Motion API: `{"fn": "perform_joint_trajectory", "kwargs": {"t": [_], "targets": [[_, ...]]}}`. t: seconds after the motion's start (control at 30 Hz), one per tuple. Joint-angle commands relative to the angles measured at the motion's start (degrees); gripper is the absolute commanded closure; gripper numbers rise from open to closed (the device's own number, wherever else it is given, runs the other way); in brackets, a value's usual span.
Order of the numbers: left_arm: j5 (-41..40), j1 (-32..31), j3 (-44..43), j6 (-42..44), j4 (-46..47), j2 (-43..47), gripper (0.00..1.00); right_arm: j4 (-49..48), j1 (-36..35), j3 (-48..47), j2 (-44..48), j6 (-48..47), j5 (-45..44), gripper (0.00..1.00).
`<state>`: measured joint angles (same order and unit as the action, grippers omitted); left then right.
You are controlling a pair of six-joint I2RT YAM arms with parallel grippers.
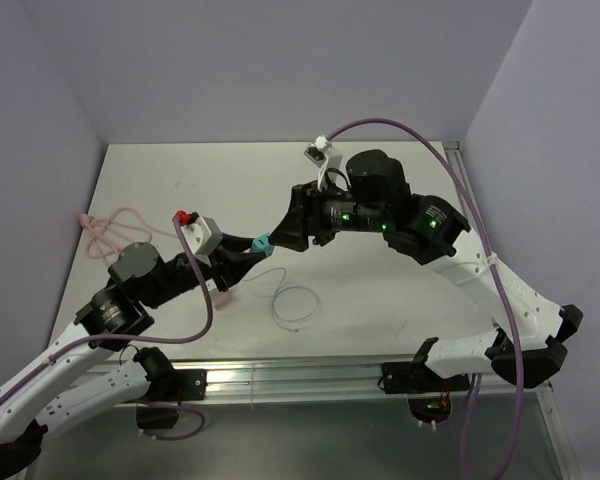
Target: Insert the plug
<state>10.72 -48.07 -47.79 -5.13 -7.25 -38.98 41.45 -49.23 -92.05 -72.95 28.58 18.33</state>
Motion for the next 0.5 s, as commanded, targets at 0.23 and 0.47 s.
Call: {"fn": "perform_joint_trajectory", "kwargs": {"t": [0.23,0.47], "targets": [[9.23,0.00,-5.65,9.17,-5.67,-1.27,1.00,4.86,0.10,-5.07,-6.68,-1.25,9.27,0.37],[8.44,-0.09,-6.70,10.31,-6.11,-3.03,1.00,7.32,-0.95,-7.79,-9.75,-0.45,7.34,0.37]]}}
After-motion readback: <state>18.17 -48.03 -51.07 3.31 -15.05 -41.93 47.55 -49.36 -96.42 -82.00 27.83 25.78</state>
